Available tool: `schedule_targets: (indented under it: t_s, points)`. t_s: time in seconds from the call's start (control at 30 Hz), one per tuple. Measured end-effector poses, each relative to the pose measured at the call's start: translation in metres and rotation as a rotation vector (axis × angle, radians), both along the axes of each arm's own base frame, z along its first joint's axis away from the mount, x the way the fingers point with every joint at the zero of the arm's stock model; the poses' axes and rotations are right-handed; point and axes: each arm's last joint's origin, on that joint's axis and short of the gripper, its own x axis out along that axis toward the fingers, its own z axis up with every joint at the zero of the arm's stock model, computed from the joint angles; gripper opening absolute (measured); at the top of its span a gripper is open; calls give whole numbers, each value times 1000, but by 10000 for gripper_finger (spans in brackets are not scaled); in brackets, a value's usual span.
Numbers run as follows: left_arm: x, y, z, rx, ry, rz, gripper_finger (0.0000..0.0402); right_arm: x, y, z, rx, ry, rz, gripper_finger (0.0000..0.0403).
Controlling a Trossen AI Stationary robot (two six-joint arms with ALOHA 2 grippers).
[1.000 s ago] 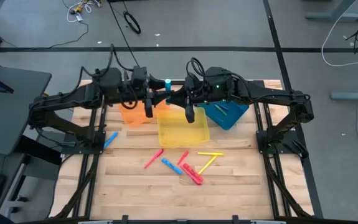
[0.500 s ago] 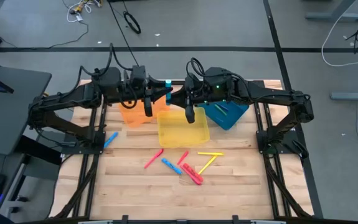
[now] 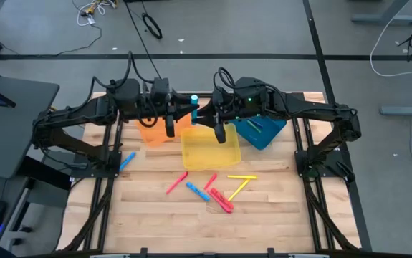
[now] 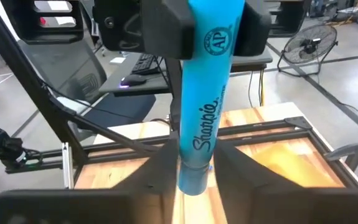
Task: Pick & Place Markers
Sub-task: Put the bottom right blue highlighter pen into the orange bin
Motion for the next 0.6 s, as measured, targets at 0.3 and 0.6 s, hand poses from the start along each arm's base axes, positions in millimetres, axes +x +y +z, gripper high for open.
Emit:
schedule_targets:
  t_s: [0.3, 0.6]
  points:
    - [-1, 0, -1, 9, 20, 4, 79, -17, 2, 1, 36, 95, 4, 207]
    - [-14, 8, -12, 63, 187, 101, 76, -71, 2, 12, -17, 268, -137, 237]
